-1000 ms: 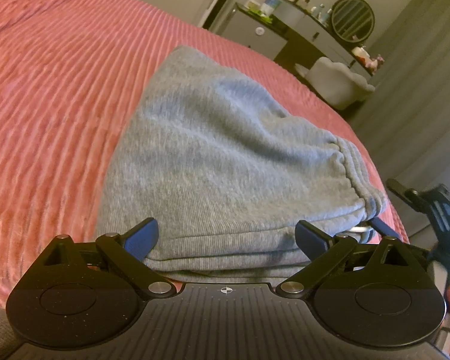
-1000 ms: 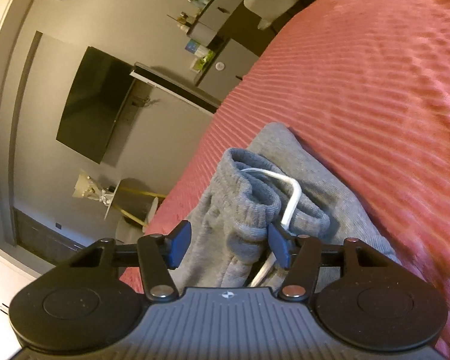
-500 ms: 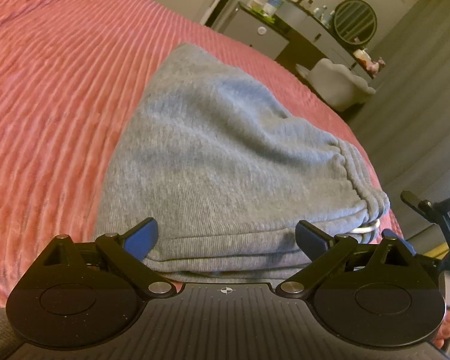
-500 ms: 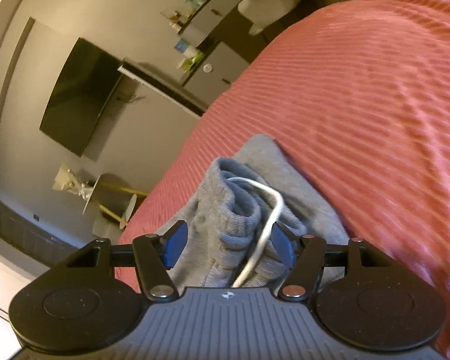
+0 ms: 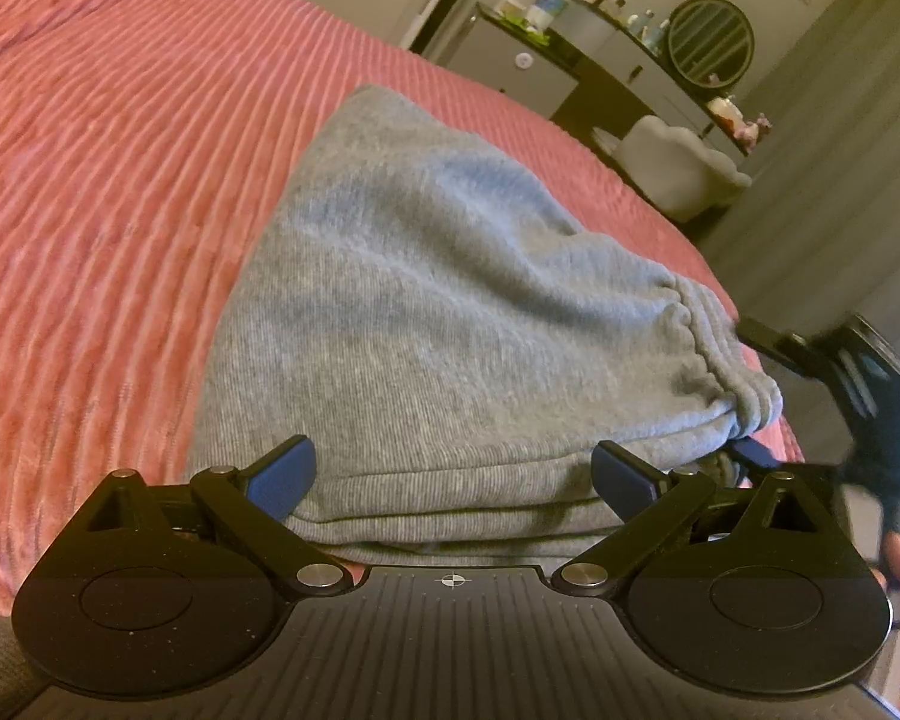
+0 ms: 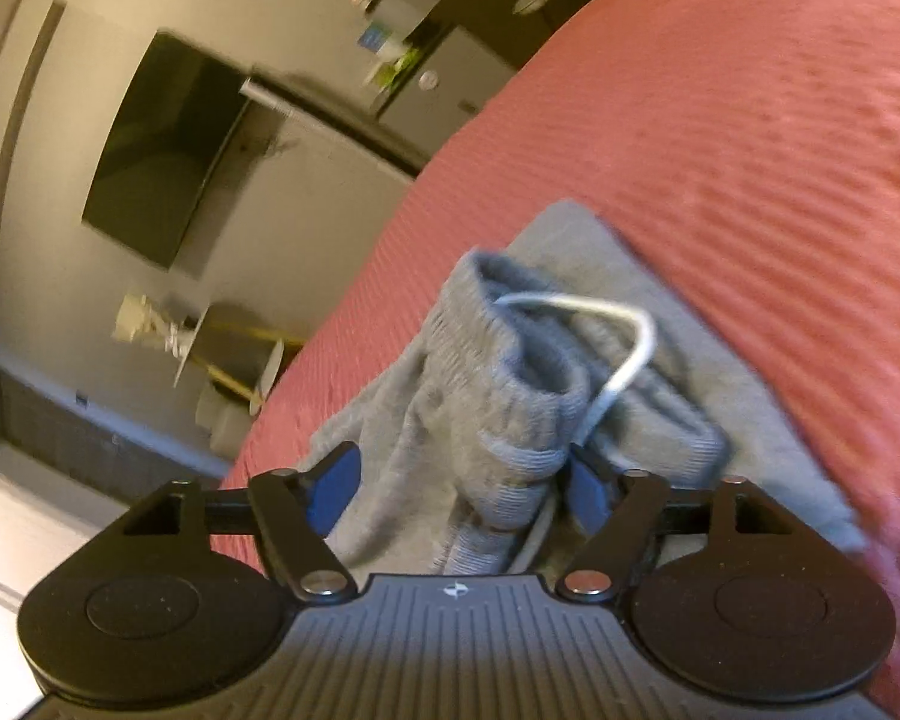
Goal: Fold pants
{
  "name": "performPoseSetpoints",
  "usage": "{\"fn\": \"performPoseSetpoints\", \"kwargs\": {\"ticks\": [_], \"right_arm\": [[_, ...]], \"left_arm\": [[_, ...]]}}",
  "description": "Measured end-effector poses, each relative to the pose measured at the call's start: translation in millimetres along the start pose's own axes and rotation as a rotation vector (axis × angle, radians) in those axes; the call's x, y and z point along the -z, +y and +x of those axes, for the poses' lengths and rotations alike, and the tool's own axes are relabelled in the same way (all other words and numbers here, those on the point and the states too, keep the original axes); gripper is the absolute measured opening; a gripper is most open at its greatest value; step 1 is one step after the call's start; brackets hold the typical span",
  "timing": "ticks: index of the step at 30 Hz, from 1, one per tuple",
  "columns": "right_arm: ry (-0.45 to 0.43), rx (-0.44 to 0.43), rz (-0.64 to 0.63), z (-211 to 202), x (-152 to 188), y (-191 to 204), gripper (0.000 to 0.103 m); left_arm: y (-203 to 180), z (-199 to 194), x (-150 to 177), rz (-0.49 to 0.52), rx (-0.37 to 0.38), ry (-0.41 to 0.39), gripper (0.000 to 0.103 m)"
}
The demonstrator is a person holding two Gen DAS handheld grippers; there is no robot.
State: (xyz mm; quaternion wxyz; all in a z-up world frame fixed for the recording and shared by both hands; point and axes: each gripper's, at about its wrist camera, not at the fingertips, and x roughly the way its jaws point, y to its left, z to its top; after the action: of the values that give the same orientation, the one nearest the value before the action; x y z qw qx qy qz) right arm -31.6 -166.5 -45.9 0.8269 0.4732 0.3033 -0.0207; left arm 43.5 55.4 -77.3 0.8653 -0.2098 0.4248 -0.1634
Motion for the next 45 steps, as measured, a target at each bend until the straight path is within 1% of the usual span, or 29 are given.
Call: {"fn": "performPoseSetpoints", "kwargs": {"ticks": [2, 4, 7, 8, 11, 13, 15, 16, 18, 21, 23, 24, 27, 29, 31, 32, 33, 35, 36, 37, 38, 40, 42, 44, 45], "right_arm": [[0.021, 0.008, -0.007, 13, -1, 3, 0.079], [0.02, 0.015, -0.026, 14, -1, 12, 0.08], [-0.006, -0.042, -0.039, -3, -1, 19, 0.08], [-0.017, -0.036, -0.048, -12, 0, 19, 0.08], [-0.062, 0.025, -0.057, -38, 5, 15, 0.08], [-0.058, 0.038, -0.056, -46, 9, 10, 0.08], [-0.037, 0.061, -0.057, -40, 12, 4, 0.081], [-0.032, 0.07, -0.055, -35, 13, 2, 0.084], [-0.031, 0.08, -0.053, -26, 14, 2, 0.085], [-0.018, 0.092, -0.078, -15, 11, 15, 0.085], [-0.005, 0.057, -0.117, -11, 7, 28, 0.085], [0.009, 0.054, -0.121, -8, 6, 32, 0.085], [0.034, 0.084, -0.123, 1, 5, 34, 0.085], [0.054, 0.076, -0.085, 12, 3, 30, 0.085], [0.082, 0.049, -0.031, 23, 3, 26, 0.085], [0.089, 0.032, -0.047, 25, 2, 31, 0.085], [0.088, 0.004, -0.08, 24, 3, 36, 0.085], [0.06, -0.047, -0.148, 12, 2, 46, 0.085], [0.053, -0.056, -0.161, 7, 2, 47, 0.085], [0.04, -0.047, -0.171, 1, 1, 47, 0.085], [0.014, -0.021, -0.182, -7, 2, 44, 0.085], [-0.004, 0.001, -0.161, -21, 3, 34, 0.085], [-0.01, -0.029, -0.095, -32, 4, 19, 0.085], [0.014, -0.052, -0.041, -33, 5, 9, 0.086], [0.024, -0.052, -0.033, -30, 6, 7, 0.085]], "left_arm": [[-1, 0, 1, 0.006, -0.002, -0.001, 0.101], [-2, 1, 2, 0.009, -0.006, -0.001, 0.101], [-2, 1, 2, 0.004, -0.005, 0.002, 0.101], [-2, 1, 2, 0.002, -0.003, 0.002, 0.101], [-2, 2, 1, 0.003, -0.004, 0.004, 0.101], [-3, 2, 1, 0.007, -0.009, 0.006, 0.101], [-6, 3, 1, 0.021, -0.015, 0.006, 0.101], [-6, 2, 2, 0.027, -0.017, 0.006, 0.101], [-7, 2, 2, 0.033, -0.02, 0.005, 0.101], [-8, 3, 2, 0.035, -0.025, 0.005, 0.101], [-9, 3, 3, 0.039, -0.031, 0.006, 0.101], [-9, 3, 3, 0.04, -0.032, 0.006, 0.101], [-9, 3, 3, 0.042, -0.033, 0.005, 0.101], [-9, 4, 3, 0.046, -0.036, 0.006, 0.101], [-10, 4, 3, 0.052, -0.041, 0.008, 0.101], [-10, 3, 3, 0.054, -0.041, 0.008, 0.101], [-10, 3, 3, 0.051, -0.038, 0.007, 0.101], [-7, 2, 3, 0.036, -0.03, 0.005, 0.101], [-6, 2, 2, 0.026, -0.027, 0.005, 0.101], [-6, 2, 2, 0.023, -0.026, 0.006, 0.101], [-7, 2, 2, 0.025, -0.027, 0.006, 0.101], [-8, 3, 2, 0.035, -0.034, 0.006, 0.101], [-9, 3, 2, 0.044, -0.04, 0.006, 0.101], [-8, 2, 2, 0.039, -0.036, 0.006, 0.101], [-7, 2, 2, 0.032, -0.032, 0.005, 0.101]]}}
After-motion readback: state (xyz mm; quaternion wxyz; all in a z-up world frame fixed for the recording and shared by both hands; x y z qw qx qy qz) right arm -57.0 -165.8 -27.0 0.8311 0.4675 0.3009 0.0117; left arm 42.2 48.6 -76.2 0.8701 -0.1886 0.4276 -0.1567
